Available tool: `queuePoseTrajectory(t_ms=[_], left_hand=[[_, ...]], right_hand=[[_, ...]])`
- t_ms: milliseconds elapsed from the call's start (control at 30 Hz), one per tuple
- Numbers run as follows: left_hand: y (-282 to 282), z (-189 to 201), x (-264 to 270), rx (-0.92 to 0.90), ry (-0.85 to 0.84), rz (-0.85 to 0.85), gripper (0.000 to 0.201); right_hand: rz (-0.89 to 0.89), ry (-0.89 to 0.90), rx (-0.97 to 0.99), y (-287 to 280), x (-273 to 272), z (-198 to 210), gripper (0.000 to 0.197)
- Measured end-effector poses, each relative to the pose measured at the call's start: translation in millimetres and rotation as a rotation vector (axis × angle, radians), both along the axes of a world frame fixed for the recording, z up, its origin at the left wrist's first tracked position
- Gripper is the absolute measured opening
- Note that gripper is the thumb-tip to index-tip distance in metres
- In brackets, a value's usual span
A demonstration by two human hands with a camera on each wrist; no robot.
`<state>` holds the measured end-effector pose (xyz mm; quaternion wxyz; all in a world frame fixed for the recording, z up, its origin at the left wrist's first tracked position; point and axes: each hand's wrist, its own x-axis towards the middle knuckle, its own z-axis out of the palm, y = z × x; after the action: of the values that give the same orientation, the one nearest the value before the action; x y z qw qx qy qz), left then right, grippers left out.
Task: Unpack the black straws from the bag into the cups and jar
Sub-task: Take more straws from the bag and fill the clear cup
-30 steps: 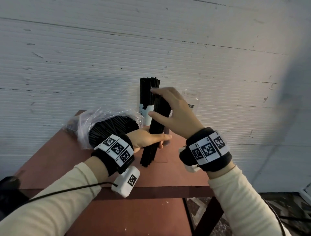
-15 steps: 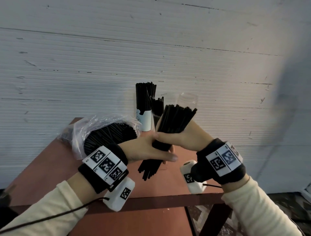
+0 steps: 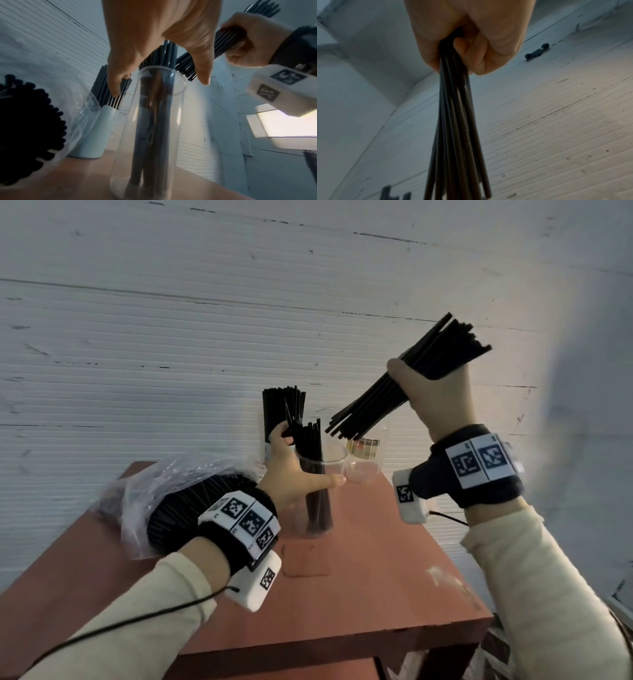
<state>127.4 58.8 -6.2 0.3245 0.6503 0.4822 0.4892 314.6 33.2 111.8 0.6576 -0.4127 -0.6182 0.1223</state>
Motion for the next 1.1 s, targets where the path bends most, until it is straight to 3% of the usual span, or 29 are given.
queuePoseTrajectory(t_ms=[100,233,300,433,600,700,800,900,1000,1100], left_hand=[[11.8,0.6,-2.1,-0.043,0.033,-0.054,0.118],[16.3,-2.9,-5.6,-0.045,0.128,-0.036,0.087],[16.0,-5.6,-6.4,-0.034,0.121,-0.036,0.08],[15.9,-4.9,-7.0,-0.028,0.134,-0.045,0.078],[18.2,-3.2,-7.8,-0.032,0.162,-0.037,0.082],[17.5,-4.0,-8.2,-0.037,0.135,-0.034,0.081],[17.4,-4.5,-9.1,-0.032,0.143,-0.049,0.081],[17.8,-4.2,-10.5,-0.04,0.158,-0.06,0.084],[16.4,-4.6,-9.9,-0.038,0.151,-0.047,0.082],[16.8,-6.4,-9.2,-0.041,0.139,-0.044,0.08]], right_hand=[[0.025,-0.061,-0.043,18.0,-13.6,-2.9,0.016],[0.073,-0.191,-0.167,39.5,-27.7,-7.2,0.018],[0.099,-0.237,-0.21,48.6,-32.6,-9.0,0.023],[0.126,-0.309,-0.349,63.6,-37.7,-12.7,0.036],[0.179,-0.544,-0.677,76.9,-36.2,-28.6,0.028],[0.293,-0.641,-0.818,76.6,-34.2,-38.7,0.058],[0.174,-0.675,-0.705,68.4,-34.3,-39.5,0.067],[0.047,-0.6,-0.42,60.6,-37.7,-41.9,0.057],[0.155,-0.498,-0.129,52.4,-48.1,-46.1,0.044],[0.191,-0.704,-0.109,49.5,-55.9,-50.9,0.037]])
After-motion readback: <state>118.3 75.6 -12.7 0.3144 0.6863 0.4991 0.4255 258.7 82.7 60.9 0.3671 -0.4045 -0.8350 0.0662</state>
